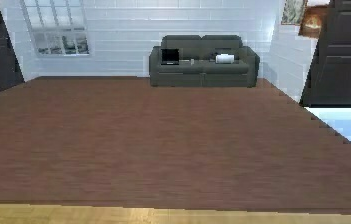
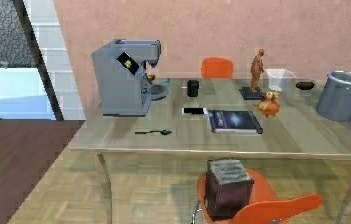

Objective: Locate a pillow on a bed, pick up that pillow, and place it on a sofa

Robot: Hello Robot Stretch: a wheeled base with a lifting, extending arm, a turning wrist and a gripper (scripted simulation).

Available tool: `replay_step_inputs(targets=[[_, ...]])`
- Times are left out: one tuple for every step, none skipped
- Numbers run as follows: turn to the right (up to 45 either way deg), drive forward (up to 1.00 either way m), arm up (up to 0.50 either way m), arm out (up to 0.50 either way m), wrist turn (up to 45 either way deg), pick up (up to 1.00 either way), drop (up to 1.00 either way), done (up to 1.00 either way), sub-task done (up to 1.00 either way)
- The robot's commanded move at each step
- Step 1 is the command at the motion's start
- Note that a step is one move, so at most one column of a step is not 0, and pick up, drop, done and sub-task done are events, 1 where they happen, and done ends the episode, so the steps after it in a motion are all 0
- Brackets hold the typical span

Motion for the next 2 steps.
replay_step_inputs(targets=[[30.0,0.00,0.00,0.00,0.0,0.00,0.00,0.00,0.00],[3.0,0.00,0.00,0.00,0.0,0.00,0.00,0.00,0.00]])
